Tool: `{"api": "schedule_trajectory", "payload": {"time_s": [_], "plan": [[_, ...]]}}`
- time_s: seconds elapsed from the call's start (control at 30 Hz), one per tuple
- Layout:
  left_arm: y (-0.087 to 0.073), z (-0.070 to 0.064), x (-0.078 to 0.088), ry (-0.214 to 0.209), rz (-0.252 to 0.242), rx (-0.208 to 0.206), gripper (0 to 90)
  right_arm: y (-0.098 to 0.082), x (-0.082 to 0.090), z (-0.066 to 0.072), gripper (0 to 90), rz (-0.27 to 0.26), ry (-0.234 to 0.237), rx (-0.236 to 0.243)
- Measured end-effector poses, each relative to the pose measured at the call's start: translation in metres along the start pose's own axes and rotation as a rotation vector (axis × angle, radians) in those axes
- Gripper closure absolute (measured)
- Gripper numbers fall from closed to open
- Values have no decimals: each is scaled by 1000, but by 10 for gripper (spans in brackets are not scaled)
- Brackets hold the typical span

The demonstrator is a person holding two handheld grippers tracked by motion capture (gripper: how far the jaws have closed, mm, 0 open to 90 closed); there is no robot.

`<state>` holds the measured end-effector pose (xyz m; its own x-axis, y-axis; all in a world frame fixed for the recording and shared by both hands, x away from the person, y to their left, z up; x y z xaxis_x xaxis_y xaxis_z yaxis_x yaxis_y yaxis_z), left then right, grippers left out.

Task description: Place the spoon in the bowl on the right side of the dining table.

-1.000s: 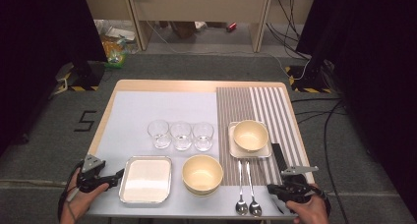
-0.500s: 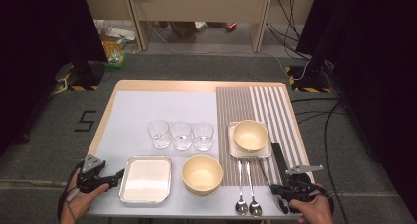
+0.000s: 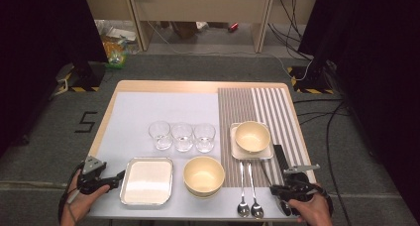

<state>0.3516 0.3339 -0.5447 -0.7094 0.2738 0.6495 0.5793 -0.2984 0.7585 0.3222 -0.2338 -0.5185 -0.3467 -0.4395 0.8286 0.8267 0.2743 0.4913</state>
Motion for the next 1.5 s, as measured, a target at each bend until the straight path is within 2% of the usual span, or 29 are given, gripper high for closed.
{"api": "schedule_trajectory", "payload": {"time_s": [0.57, 0.8, 0.9, 0.97, 1.17, 1.23, 1.5], "plan": [[0, 0, 0, 0, 0, -2, 186, -1, 0, -5, 849, -27, 25, -65], [0, 0, 0, 0, 0, -3, 186, -2, 0, -3, 867, -48, 65, -91], [0, 0, 0, 0, 0, -3, 185, -2, 1, -3, 872, -61, 67, -75], [0, 0, 0, 0, 0, -3, 185, -3, 2, -1, 885, -66, 88, -84], [0, 0, 0, 0, 1, -3, 185, -3, 7, 2, 897, -85, 95, -43], [0, 0, 0, 0, 1, -3, 185, -3, 8, 3, 897, -86, 99, -49], [0, 0, 0, 0, 1, -3, 185, 3, 17, 15, 899, -129, 139, -11]]}}
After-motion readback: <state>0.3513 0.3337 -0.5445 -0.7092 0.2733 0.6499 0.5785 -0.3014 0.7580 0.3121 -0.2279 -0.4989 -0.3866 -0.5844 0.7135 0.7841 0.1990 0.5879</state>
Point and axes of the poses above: each handheld gripper's, and its own axes: x roughly backward along the jaws, y roughly out of its top, z roughly to its left, the point moved 6 cm from there along -x, roughly forward along the jaws, and after that the axes turned 5 degrees about -x, right-handed, at the moved point
